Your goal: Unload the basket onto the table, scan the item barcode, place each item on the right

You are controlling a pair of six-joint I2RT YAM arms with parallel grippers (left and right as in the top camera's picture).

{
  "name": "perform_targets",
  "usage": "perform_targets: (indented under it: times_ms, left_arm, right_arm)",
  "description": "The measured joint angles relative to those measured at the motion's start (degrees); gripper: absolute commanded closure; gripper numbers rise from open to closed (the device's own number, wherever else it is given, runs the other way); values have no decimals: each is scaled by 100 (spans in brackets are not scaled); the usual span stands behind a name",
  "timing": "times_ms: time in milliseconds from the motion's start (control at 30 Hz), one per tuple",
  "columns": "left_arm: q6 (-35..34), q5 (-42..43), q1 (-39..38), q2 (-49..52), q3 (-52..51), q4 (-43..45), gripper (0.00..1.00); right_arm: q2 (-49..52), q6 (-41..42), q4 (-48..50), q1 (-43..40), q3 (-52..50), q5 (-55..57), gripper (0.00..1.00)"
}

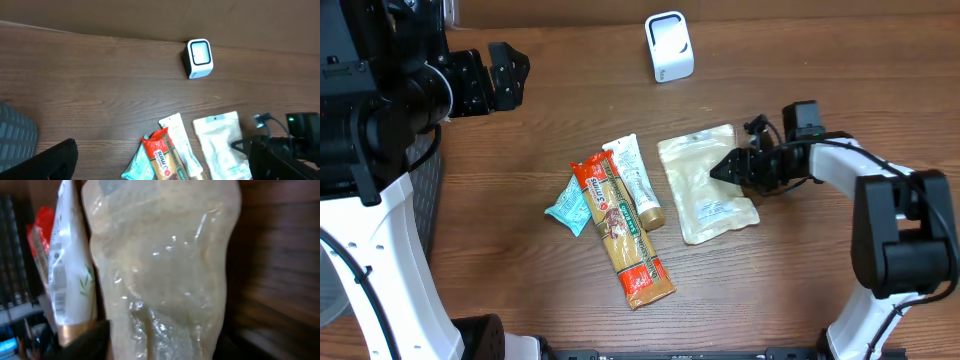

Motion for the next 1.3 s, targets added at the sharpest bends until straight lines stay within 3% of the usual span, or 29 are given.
perform_targets:
  times_ms: [133, 167, 333, 567, 733, 900, 1033, 1100, 1133, 1300]
  left_arm:
    - [0, -2, 0, 0, 0, 2, 0]
    - [0, 0, 0, 0, 0, 0, 0]
    - [0, 0, 0, 0, 0, 2, 0]
    - [0, 0, 0, 0, 0, 0, 0]
    - [0, 0, 0, 0, 0, 2, 0]
    - [0, 0, 0, 0, 0, 0, 0]
    - [0, 0, 0, 0, 0, 2, 0]
    - [0, 0, 0, 0, 0, 2, 0]
    - [0, -2, 0, 0, 0, 2, 1]
    - [0, 0, 0, 0, 0, 2, 0]
  right_arm:
    - [116, 280, 96, 310, -7, 83, 94]
    - [131, 304, 101, 374, -11, 94, 96]
    - [138, 411, 9, 461, -11, 66, 96]
    - [-267, 452, -1147, 382, 210, 584, 96]
    - [-1368, 531, -2308, 627, 879, 1932, 96]
    - [-2096, 966, -3143, 1722, 1412, 3751, 96]
    - [-1853, 1410, -3425, 2763, 1408, 4854, 96]
    - [-1526, 1600, -3322, 3171, 1403, 5187, 86]
    - [-1362, 1705, -3217, 3309, 1403, 5285, 80]
    - [-859, 1810, -2756, 3491, 1377, 5154, 78]
